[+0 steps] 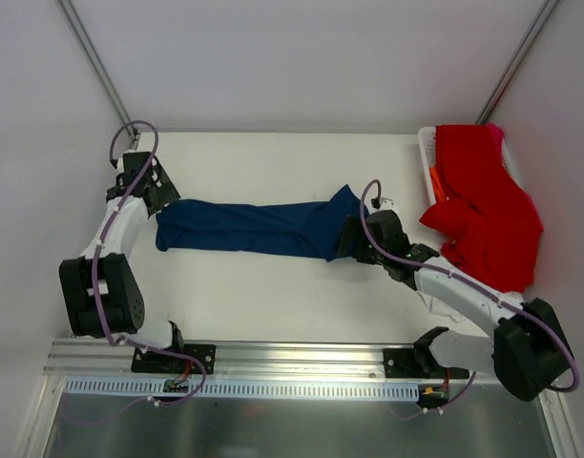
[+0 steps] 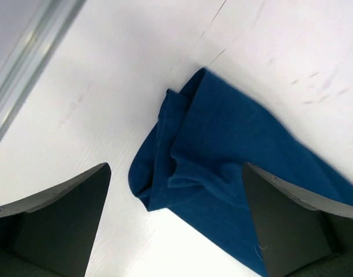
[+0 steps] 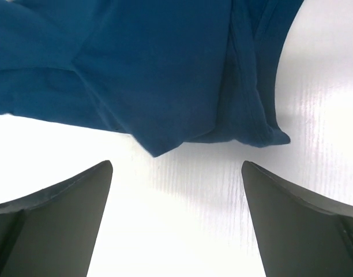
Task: Fold and stack the t-shirts
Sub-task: Fold the other side of the tshirt into a rectangle
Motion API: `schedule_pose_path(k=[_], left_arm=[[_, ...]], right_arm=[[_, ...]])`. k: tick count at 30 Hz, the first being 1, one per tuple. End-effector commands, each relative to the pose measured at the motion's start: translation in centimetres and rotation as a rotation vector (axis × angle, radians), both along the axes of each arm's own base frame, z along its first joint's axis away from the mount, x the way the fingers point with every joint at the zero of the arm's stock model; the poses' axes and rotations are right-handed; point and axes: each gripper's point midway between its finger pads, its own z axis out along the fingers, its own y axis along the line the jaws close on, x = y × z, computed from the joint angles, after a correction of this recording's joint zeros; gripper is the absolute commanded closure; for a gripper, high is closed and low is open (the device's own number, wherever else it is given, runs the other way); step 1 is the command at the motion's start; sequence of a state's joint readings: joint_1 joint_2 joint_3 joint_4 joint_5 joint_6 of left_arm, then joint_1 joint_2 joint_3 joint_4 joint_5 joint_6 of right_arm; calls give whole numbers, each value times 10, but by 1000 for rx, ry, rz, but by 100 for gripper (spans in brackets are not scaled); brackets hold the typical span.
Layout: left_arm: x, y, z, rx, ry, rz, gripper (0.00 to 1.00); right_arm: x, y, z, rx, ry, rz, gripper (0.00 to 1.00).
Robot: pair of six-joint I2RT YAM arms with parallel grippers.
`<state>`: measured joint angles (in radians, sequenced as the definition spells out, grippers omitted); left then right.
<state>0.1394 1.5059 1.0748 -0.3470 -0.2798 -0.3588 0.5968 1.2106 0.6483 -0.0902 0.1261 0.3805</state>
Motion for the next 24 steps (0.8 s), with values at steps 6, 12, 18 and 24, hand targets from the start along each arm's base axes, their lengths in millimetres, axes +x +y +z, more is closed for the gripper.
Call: schedule_pose_path(k=[6, 12, 18, 24], left_arm=[[1, -20, 129, -90, -400, -13, 4], [0, -87, 153, -274, -466, -230, 8], [-16, -139, 141, -345, -431, -366, 8], [-42, -172, 105, -380, -363, -443, 9]], right_arm=[[-17, -24, 62, 18, -154, -87, 0], [-25, -54, 44, -58, -153, -190, 0], [-20, -39, 17, -76, -63, -153, 1], [-5, 0, -2, 2, 50, -55, 1]])
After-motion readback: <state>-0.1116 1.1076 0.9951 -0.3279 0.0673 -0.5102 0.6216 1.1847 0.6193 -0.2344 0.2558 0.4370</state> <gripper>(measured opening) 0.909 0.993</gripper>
